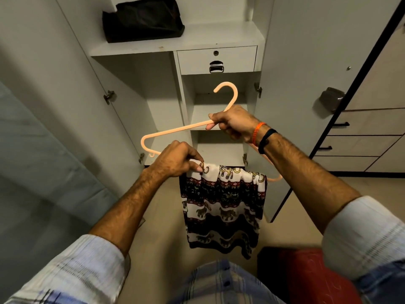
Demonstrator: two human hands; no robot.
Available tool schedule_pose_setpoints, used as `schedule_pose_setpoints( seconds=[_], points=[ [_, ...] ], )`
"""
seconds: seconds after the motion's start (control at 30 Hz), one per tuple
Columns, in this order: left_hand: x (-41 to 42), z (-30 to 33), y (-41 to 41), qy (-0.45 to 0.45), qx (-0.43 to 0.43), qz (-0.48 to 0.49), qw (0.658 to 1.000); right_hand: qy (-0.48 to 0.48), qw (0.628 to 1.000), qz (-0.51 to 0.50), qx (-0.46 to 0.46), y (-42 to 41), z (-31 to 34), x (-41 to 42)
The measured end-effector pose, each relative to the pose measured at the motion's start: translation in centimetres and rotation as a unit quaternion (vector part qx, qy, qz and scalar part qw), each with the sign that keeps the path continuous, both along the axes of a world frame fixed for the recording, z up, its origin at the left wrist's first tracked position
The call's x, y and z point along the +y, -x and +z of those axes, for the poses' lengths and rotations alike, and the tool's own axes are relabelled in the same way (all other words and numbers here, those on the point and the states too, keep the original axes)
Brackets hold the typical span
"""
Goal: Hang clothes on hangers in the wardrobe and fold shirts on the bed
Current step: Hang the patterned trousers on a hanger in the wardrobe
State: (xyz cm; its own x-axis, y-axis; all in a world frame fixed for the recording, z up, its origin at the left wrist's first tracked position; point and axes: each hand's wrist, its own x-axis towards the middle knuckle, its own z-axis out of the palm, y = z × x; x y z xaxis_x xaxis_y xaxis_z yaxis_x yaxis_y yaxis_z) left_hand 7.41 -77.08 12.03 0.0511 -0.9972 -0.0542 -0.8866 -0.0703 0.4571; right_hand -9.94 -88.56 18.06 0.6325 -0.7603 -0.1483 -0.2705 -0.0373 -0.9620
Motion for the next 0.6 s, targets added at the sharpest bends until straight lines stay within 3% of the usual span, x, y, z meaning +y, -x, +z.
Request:
schedule_pose_setpoints(
  seconds=[0.17, 0.3, 0.37, 0.47, 0.6],
  points=[
    [-0.1, 0.1, 0.5, 0.130, 0.047, 0.064, 0.988, 0.010, 0.999, 0.023, 0.023, -0.1, 0.3, 0.1],
    [-1.1, 0.2, 0.6, 0.279, -0.032, 0.089, 0.955, -0.018, 0.999, 0.033, 0.013, 0.2, 0.8, 0.1],
    [-1.9, 0.5, 0.4, 0.253, -0.105, 0.067, 0.959, -0.026, 0.999, 0.025, 0.004, 0.3, 0.9, 0.1],
    [-2.8, 0.7, 0.4, 0.127, -0.181, 0.077, 0.972, -0.026, 1.000, 0.002, -0.007, 0.5, 0.6, 0.0],
    [-3.0, 1.2, 2.0, 0.053, -0.090, 0.041, 0.994, -0.010, 1.000, -0.008, -0.016, 0.2, -0.1, 0.4]
  ],
)
